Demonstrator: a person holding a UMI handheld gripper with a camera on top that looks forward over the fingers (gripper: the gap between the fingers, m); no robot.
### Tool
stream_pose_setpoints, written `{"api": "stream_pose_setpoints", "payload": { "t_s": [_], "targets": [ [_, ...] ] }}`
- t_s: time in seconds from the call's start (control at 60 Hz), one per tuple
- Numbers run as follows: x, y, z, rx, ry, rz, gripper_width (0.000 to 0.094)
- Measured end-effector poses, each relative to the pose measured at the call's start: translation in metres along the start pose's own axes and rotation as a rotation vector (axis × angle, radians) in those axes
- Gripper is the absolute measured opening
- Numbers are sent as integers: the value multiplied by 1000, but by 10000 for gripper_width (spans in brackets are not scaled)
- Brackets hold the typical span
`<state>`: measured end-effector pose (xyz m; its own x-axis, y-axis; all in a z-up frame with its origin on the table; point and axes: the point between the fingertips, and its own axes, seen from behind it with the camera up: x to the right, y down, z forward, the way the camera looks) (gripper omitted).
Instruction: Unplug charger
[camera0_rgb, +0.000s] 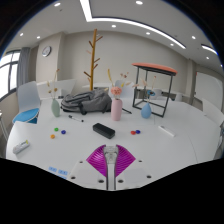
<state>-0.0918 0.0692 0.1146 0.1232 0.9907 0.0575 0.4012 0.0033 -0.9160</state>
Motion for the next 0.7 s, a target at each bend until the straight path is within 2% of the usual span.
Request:
{"api": "stream_pose_setpoints", "payload": {
  "t_s": [0.183, 0.283, 0.367, 0.4, 0.433, 0.5, 0.55, 0.617, 0.7],
  "targets": [
    [59, 95, 23, -168, 58, 4, 86],
    [74, 115, 30, -202, 71, 6, 119],
    [68, 129, 32, -247, 30, 25, 246],
    [68, 131, 32, -263, 20, 36, 325],
    [68, 132, 33, -272, 35, 35, 458],
    [78, 122, 21, -265, 66, 17, 872],
    [83, 111, 6, -262, 90, 13, 808],
    [83, 86, -24, -264, 82, 29, 863],
    [71, 55, -88, -264, 42, 39, 852]
  ]
}}
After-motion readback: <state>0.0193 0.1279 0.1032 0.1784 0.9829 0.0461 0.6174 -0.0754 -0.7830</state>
